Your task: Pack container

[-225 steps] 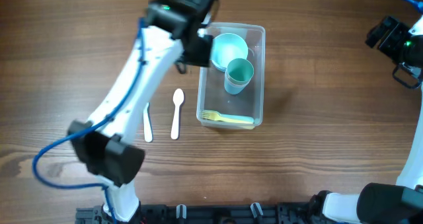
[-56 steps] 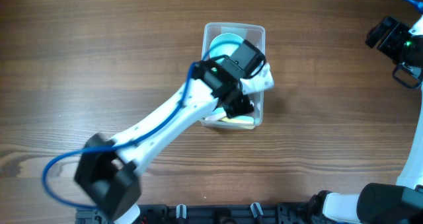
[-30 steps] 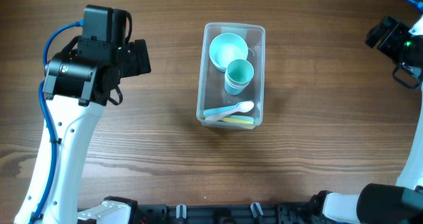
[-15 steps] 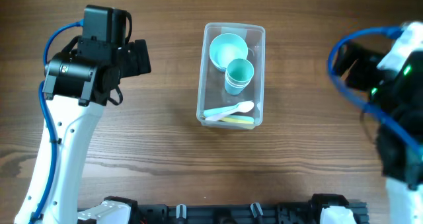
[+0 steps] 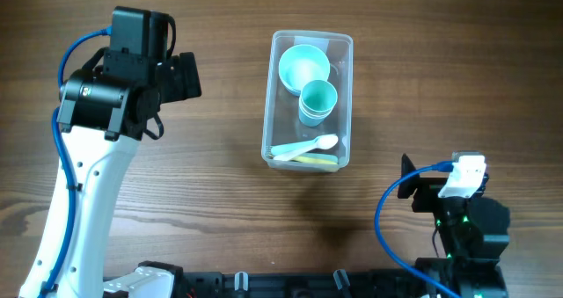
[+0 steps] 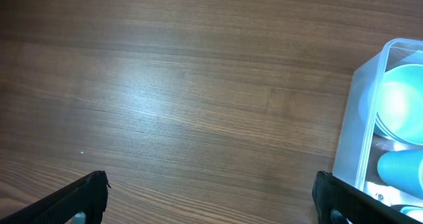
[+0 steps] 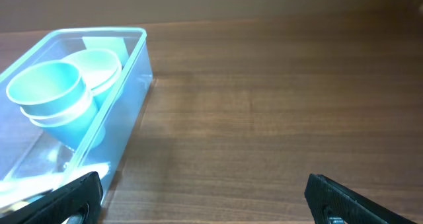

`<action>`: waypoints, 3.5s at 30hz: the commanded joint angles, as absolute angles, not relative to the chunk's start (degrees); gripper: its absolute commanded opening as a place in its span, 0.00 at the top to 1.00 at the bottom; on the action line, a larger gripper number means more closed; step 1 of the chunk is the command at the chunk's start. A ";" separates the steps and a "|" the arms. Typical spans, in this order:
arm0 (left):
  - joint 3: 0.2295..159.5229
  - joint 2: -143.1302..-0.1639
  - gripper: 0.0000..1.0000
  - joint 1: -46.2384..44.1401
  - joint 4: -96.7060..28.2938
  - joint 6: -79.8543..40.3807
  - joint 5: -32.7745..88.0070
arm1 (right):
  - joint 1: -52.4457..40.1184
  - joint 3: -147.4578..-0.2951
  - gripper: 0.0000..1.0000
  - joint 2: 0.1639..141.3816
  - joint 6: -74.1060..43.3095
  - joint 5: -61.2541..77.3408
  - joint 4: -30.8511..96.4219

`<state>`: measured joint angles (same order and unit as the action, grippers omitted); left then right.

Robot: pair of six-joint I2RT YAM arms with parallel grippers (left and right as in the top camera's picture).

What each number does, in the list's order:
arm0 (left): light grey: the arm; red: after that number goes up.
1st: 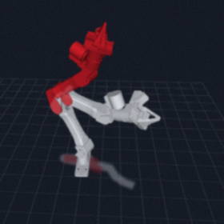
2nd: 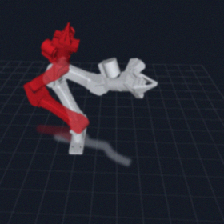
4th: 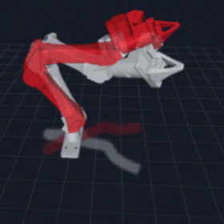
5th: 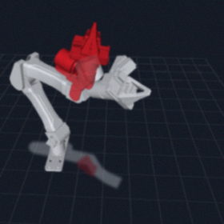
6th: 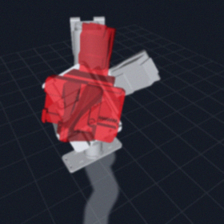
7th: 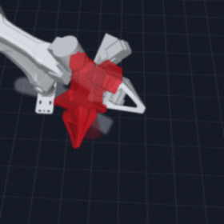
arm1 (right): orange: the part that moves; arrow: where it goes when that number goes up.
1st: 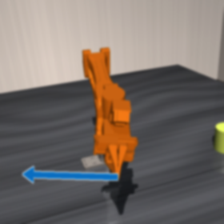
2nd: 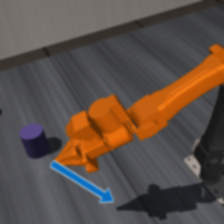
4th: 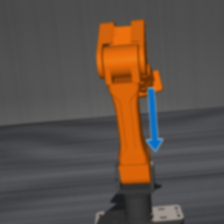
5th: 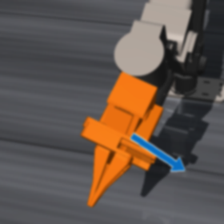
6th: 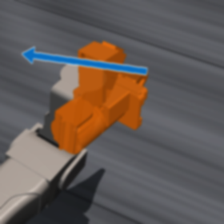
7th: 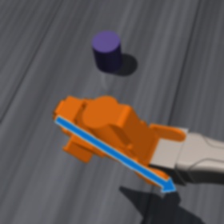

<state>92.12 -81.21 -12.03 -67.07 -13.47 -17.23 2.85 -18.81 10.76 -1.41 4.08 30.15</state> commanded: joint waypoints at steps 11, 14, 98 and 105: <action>92.58 -81.21 0.00 -11.73 -66.96 -14.39 -16.93 | 2.59 -8.75 0.00 0.21 -1.67 6.50 29.23; 92.58 -81.21 0.00 -11.73 -66.96 -14.39 -16.93 | 2.59 -8.75 0.00 0.21 -1.67 6.50 29.23; 8.62 -0.16 0.00 -0.32 -27.51 -14.22 -0.43 | 2.59 -8.75 0.00 0.40 -1.65 6.50 29.39; 7.70 -0.16 0.00 -1.10 -26.74 -14.20 -0.45 | 2.59 -8.75 0.00 0.43 -1.65 6.50 29.39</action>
